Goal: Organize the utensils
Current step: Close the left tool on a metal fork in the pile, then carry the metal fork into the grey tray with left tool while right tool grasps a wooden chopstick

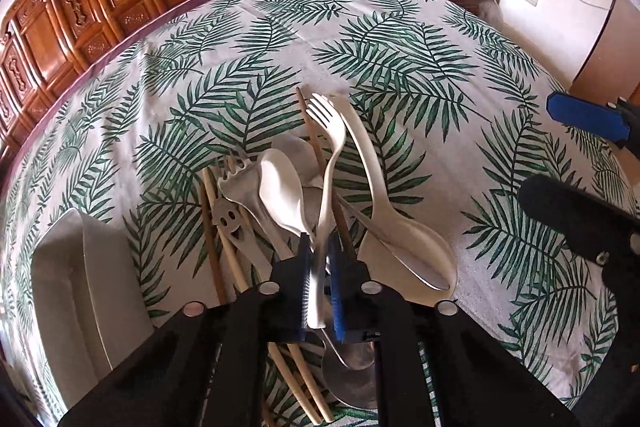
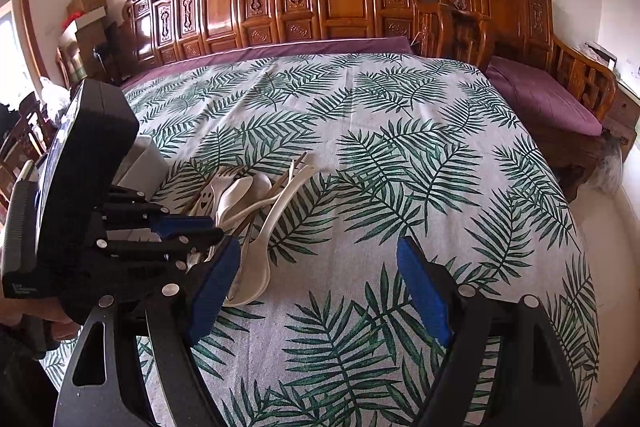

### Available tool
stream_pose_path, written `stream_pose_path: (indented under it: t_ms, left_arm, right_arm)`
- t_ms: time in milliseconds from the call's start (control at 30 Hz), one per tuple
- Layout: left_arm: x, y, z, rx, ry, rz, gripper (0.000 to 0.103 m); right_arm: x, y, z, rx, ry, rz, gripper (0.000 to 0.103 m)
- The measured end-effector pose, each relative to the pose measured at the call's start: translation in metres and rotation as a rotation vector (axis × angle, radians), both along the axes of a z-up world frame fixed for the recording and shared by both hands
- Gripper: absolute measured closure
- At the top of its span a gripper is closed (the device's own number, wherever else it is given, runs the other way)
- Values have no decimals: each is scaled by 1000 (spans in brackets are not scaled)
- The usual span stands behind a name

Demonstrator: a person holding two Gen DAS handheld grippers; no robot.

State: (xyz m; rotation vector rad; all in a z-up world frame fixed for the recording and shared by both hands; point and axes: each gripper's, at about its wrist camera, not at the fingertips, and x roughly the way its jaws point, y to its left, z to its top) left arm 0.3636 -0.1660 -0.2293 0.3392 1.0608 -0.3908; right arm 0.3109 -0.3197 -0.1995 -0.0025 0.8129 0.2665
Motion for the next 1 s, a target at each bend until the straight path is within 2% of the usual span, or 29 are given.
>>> stream_pose_path:
  t_ms: [67, 267, 467, 667, 767, 1000]
  left_arm:
    - [0, 0, 0, -4, 0, 1, 99]
    - [-4, 11, 3, -54, 11, 37, 99]
    - [-21, 28, 23, -109, -41, 51, 99]
    - [-45, 50, 47, -165, -97, 59, 99]
    - [-55, 57, 54, -168, -119, 53, 99]
    - [-79, 80, 66, -197, -150, 56, 99]
  right_arm:
    - [0, 1, -1, -4, 1, 0, 20]
    - [0, 4, -3, -12, 5, 7, 21]
    - [-1, 17, -10, -23, 15, 34, 22]
    - [9, 28, -21, -40, 44, 46, 35]
    - [17, 34, -22, -28, 54, 44, 38]
    - [33, 56, -27, -33, 86, 59, 55]
